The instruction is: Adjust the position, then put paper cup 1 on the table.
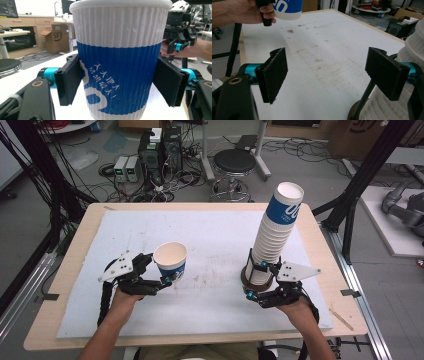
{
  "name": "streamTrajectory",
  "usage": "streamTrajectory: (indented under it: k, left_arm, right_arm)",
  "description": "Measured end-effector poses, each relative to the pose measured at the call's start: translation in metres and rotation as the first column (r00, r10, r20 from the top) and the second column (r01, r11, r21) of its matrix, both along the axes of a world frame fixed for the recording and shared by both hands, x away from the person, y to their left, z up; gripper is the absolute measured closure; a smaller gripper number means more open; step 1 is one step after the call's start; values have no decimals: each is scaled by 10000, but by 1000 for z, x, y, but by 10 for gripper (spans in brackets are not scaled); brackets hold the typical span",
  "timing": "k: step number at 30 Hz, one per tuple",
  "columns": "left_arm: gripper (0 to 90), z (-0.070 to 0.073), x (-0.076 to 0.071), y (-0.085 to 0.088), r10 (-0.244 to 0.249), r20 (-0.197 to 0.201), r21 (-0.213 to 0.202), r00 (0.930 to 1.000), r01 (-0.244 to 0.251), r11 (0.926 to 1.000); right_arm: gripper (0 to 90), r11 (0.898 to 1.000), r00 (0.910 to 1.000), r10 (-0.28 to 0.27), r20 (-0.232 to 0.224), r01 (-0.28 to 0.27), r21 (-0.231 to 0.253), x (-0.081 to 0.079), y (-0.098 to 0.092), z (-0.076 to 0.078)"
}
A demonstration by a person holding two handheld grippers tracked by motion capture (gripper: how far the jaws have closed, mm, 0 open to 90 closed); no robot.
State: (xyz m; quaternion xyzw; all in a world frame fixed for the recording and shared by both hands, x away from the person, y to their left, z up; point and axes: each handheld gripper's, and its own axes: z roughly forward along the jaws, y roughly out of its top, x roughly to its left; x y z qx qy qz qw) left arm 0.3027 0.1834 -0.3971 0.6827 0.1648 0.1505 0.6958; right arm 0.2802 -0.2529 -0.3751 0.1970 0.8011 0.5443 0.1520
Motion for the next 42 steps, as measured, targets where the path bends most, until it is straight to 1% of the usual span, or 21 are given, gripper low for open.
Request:
streamTrajectory:
  k: [4, 7, 10, 11, 12, 14, 20, 21, 25, 27, 29, 31, 34, 36, 38, 40, 42]
  left_arm:
    - [269, 1, 0, 1, 59, 161, -78, 9999, -57, 10000]
    - [269, 0, 0, 1, 109, 145, -104, 9998, -107, 9999]
    - [268, 0, 2, 1, 94, 103, -130, 9999, -92, 9999]
    - [268, -1, 2, 1, 108, 90, -107, 9999, -107, 9999]
    - [268, -1, 2, 2, 131, 87, -94, 9999, -131, 9999]
    - [268, -2, 3, 3, 224, 55, -105, 9997, -223, 9997]
    - [265, -2, 4, 7, 497, 32, -205, 9988, -496, 9986]
    - [265, -2, 4, 9, 531, 51, -169, 9986, -531, 9984]
    - [265, -3, 9, 14, 723, 45, -191, 9974, -722, 9972]
    - [265, -4, 13, 19, 957, -64, -262, 9954, -958, 9951]
    - [265, -4, 18, 24, 1338, -150, -205, 9909, -1341, 9908]
    - [265, -5, 23, 29, 1685, -249, -296, 9854, -1692, 9851]
    - [265, -7, 30, 36, 2036, -337, -310, 9785, -2047, 9783]
    - [265, -7, 34, 40, 2227, -349, -134, 9743, -2233, 9747]
    - [265, -8, 39, 43, 2511, -377, 39, 9672, -2511, 9679]
    - [265, -12, 46, 47, 2717, -552, 151, 9608, -2713, 9624]
    - [265, -17, 53, 51, 2971, -705, 201, 9522, -2964, 9548]
  right_arm:
    - [186, 10000, 10000, 9, -43, -9, -81, -1, -1, -2]
    - [186, 9999, 10000, 10, -30, -10, -119, -1, -1, -2]
    - [186, 10000, 9999, 6, -134, -6, -26, -1, -2, -2]
    - [186, 10000, 10000, -44, -42, 43, -41, 1, -2, -2]
    - [186, 10000, 9999, -47, -162, 47, -17, 0, -2, -2]
    - [186, 10000, 10000, -38, -88, 38, -71, 1, -2, -3]
    - [186, 9998, 9998, 92, -179, -95, -152, -2, 1, -5]
    - [186, 9999, 9998, 96, -179, -99, -142, -2, 1, -5]
    - [186, 9997, 9996, 172, -224, -176, -182, -2, 2, -5]
    - [186, 9996, 9996, 208, -192, -212, -194, -2, 3, -6]
    - [186, 9996, 9995, 237, -218, -240, -170, -3, 3, -6]
    - [186, 9995, 9993, 263, -269, -267, -139, -4, 3, -6]
    - [186, 9994, 9992, 326, -253, -327, -63, -4, 5, -6]
    - [186, 9994, 9989, 356, -303, -356, -15, -3, 5, -6]
    - [186, 9992, 9987, 395, -322, -394, 26, -3, 6, -6]
    - [186, 9991, 9984, 413, -385, -410, 73, -2, 6, -7]
    - [186, 9991, 9982, 423, -435, -418, 111, -2, 7, -7]
